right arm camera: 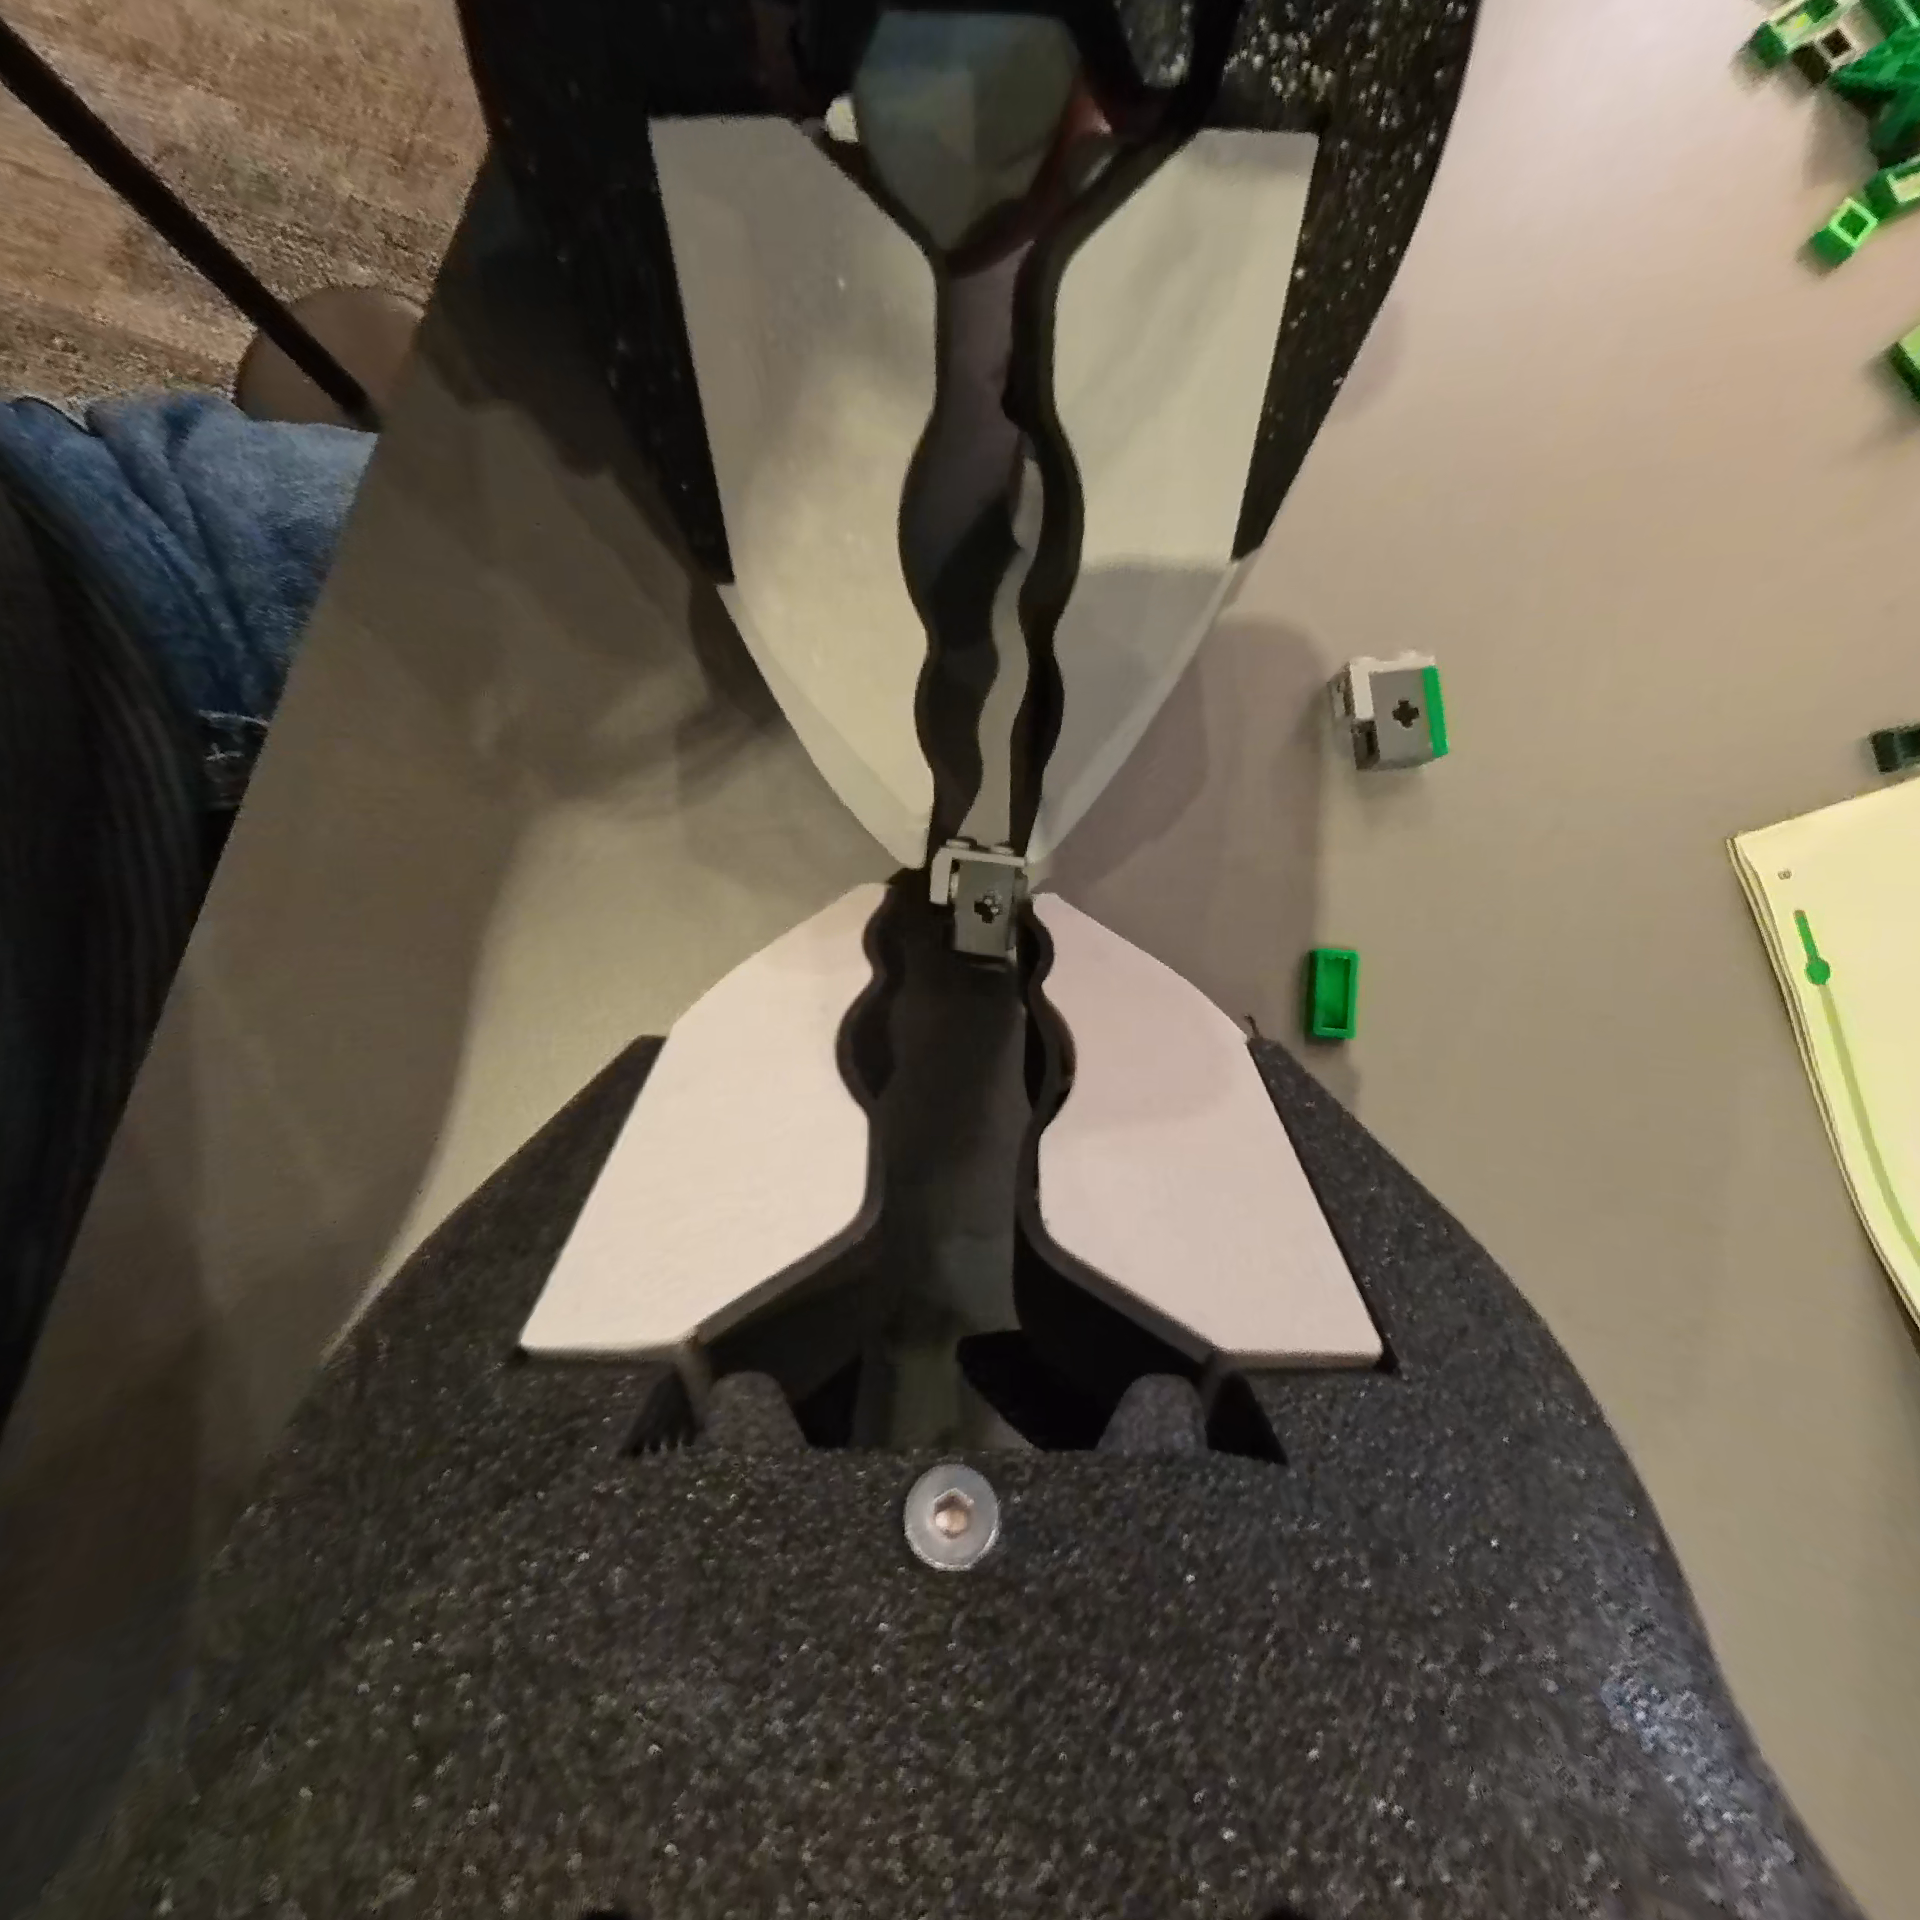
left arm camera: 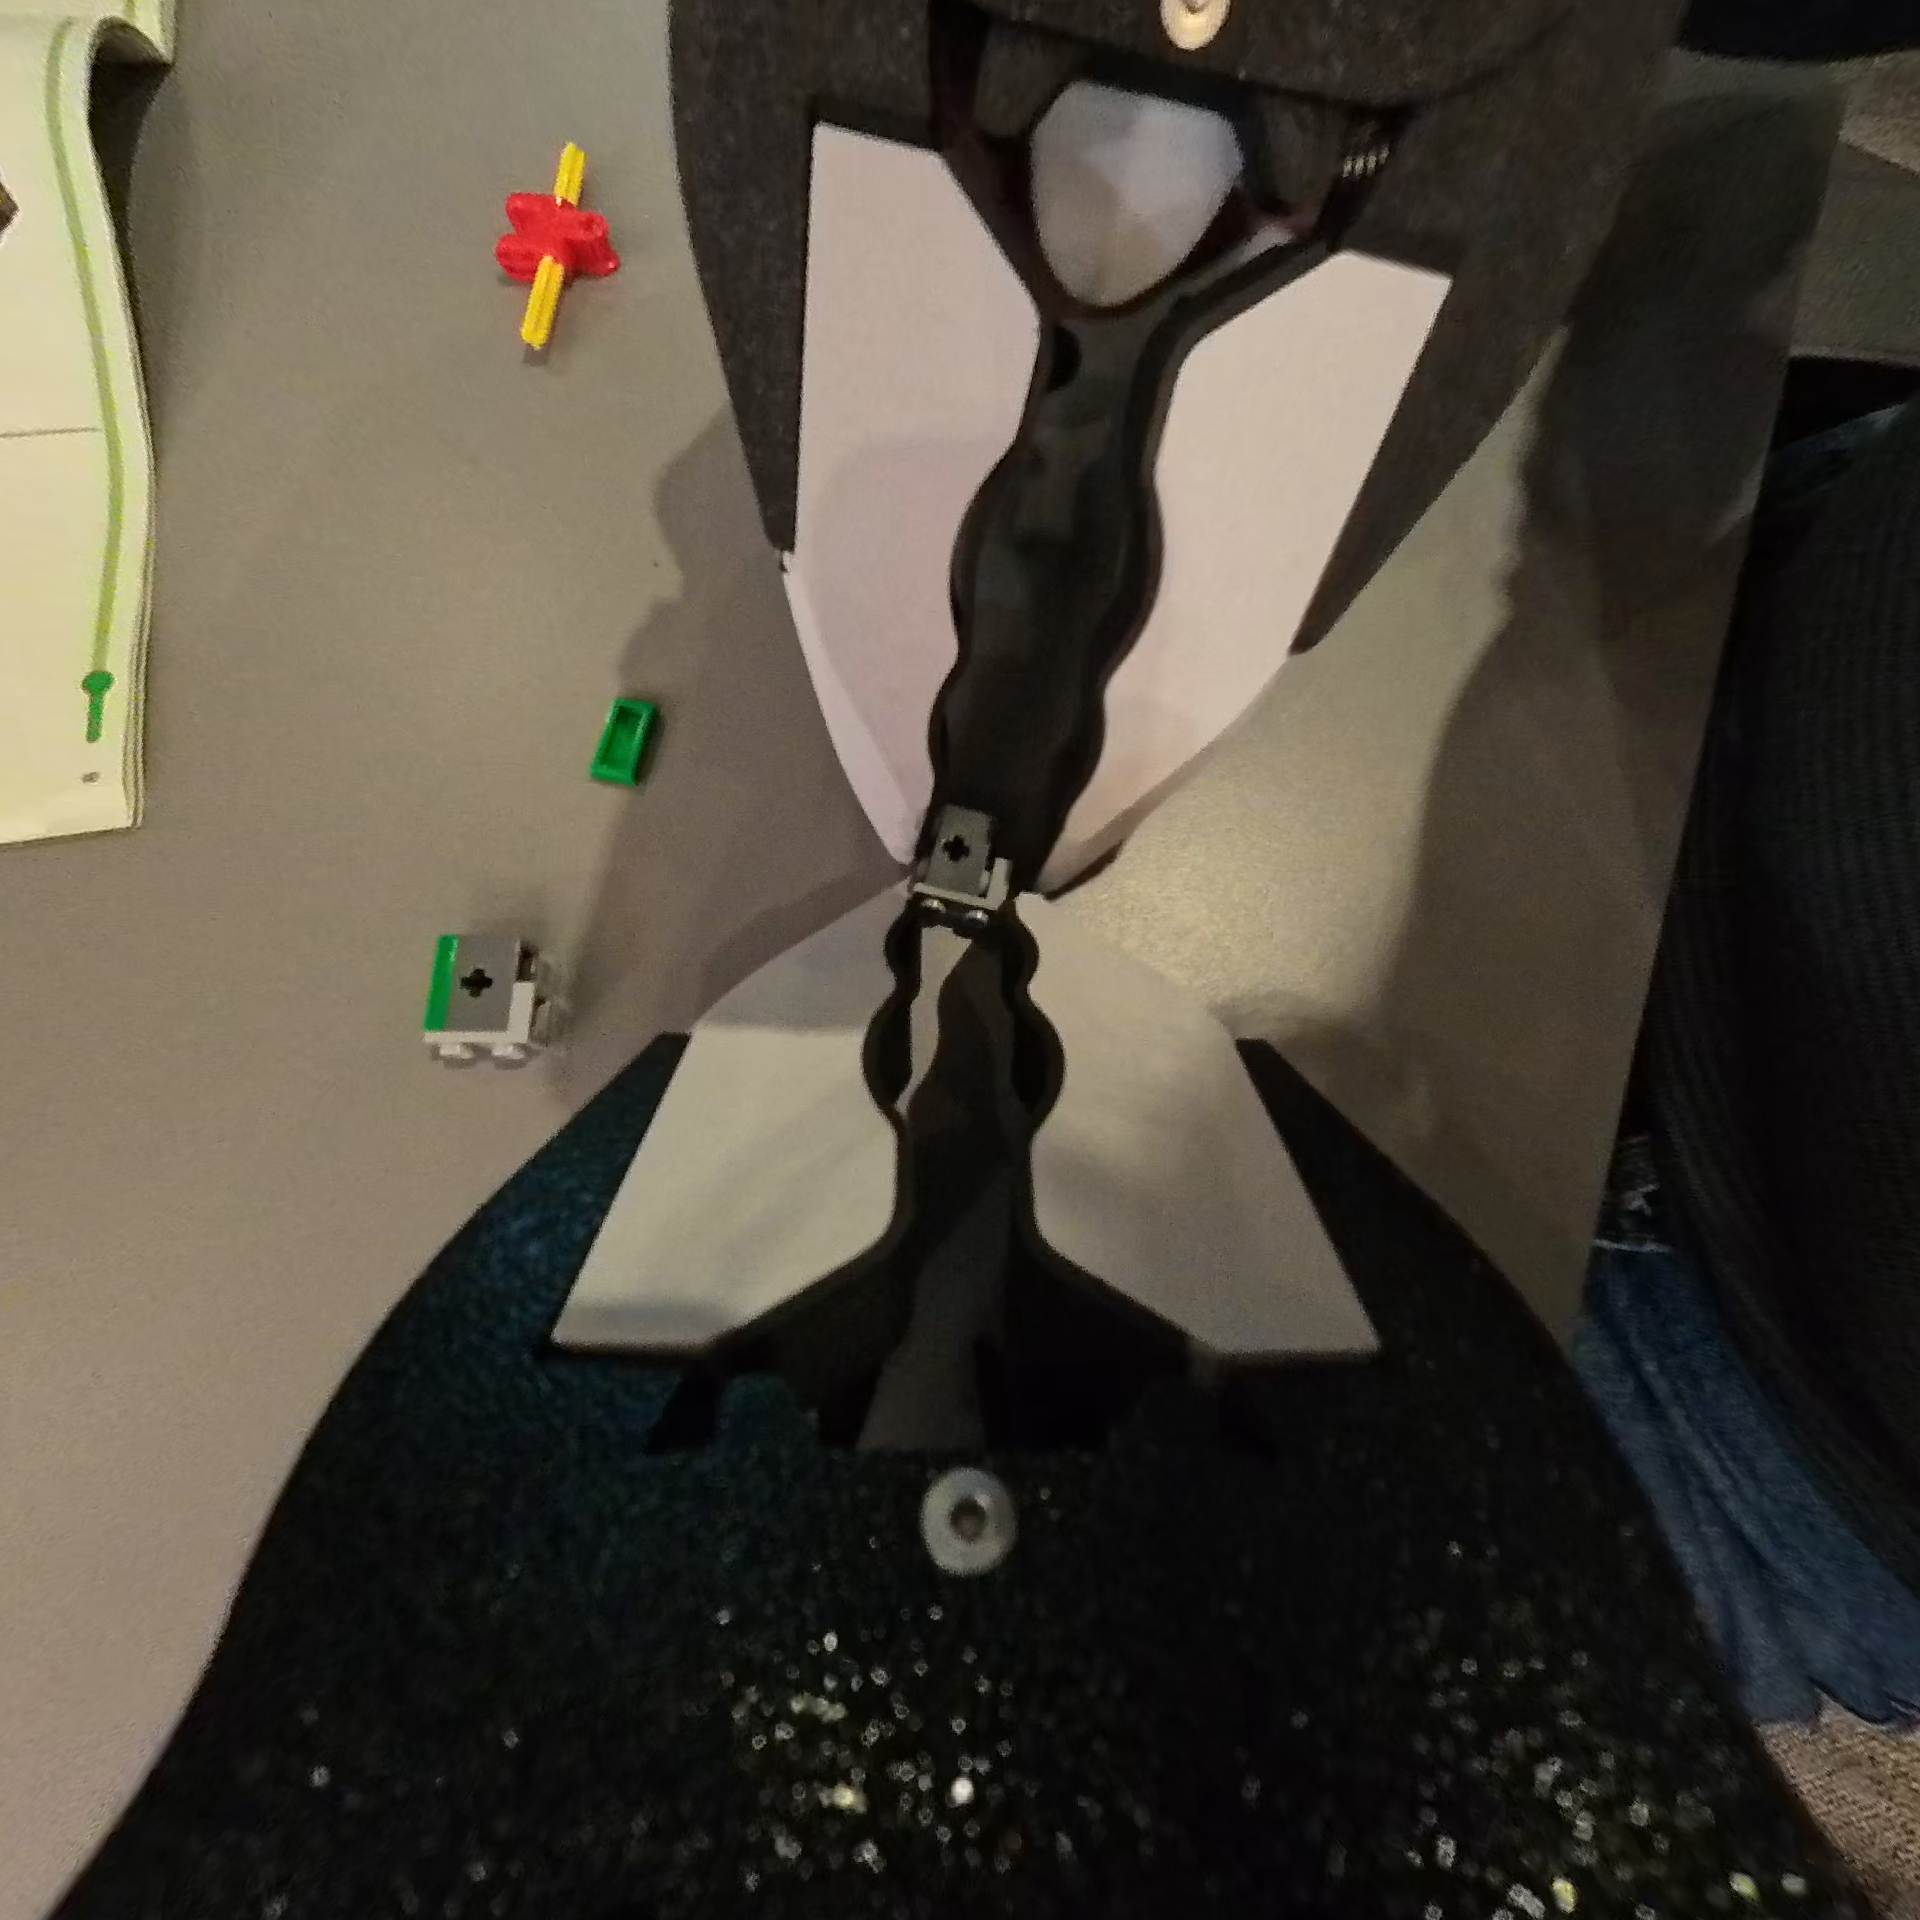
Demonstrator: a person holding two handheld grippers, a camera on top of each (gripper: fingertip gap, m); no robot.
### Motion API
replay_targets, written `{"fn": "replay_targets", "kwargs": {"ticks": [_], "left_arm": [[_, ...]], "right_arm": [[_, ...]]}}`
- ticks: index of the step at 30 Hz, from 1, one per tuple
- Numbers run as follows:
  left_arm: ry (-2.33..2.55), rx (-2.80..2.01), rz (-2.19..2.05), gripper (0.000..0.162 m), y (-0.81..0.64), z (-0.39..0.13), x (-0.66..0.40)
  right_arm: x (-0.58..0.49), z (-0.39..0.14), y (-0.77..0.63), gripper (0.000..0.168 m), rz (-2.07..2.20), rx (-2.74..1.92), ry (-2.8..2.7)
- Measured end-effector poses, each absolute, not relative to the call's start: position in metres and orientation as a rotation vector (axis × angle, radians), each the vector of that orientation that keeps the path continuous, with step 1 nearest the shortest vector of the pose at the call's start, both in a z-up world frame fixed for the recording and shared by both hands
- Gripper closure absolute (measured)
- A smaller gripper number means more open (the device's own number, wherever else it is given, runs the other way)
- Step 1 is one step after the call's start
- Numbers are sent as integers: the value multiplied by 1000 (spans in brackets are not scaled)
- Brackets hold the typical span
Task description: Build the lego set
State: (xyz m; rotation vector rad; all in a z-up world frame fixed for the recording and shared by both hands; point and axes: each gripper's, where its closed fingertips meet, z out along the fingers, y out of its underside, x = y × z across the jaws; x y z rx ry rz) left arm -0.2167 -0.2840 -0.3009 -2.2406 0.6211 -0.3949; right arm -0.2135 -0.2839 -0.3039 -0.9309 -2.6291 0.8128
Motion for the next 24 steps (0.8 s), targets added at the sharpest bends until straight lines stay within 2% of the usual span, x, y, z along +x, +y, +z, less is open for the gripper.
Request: {"fn": "replay_targets", "kwargs": {"ticks": [11, 24], "left_arm": [[644, -2167, -230, 148, -281, -296, -218], [709, -1928, 201, 148, -264, -231, -233]], "right_arm": [[-217, -299, -281, 152, 702, -811, -2553], [-231, -233, -263, 153, 392, -391, -2220]]}}
